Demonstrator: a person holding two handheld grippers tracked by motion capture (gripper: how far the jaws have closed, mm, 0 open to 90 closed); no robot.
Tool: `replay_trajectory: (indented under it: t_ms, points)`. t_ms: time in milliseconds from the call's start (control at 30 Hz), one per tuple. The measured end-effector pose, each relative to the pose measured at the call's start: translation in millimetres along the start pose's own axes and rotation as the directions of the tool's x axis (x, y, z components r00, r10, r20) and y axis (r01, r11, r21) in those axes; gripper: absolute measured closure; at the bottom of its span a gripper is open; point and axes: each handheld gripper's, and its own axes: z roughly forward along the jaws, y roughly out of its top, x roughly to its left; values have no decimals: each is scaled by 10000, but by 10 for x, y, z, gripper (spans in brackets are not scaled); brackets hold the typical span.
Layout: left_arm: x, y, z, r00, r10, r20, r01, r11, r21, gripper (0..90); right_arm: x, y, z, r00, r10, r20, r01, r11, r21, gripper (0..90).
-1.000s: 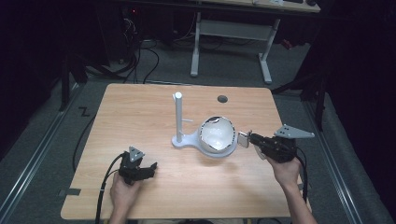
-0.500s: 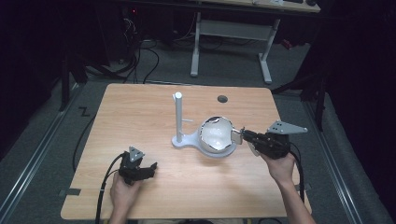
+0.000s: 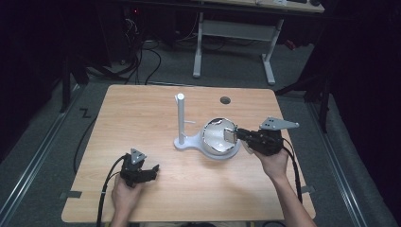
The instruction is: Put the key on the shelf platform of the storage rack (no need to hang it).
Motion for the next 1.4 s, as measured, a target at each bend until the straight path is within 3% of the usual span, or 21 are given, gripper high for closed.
replay_trajectory:
  t_ms: [433, 1400]
  points:
    - [1, 0, 0, 10000, -3, 5, 3, 10000, -1, 224, -10, 2, 228, 9999, 33, -155, -26, 9989, 460, 821]
    - [0, 0, 0, 10000, -1, -2, 1, 10000, -1, 225, -132, -64, 564, 9995, 312, -43, -304, 9917, 1253, 821]
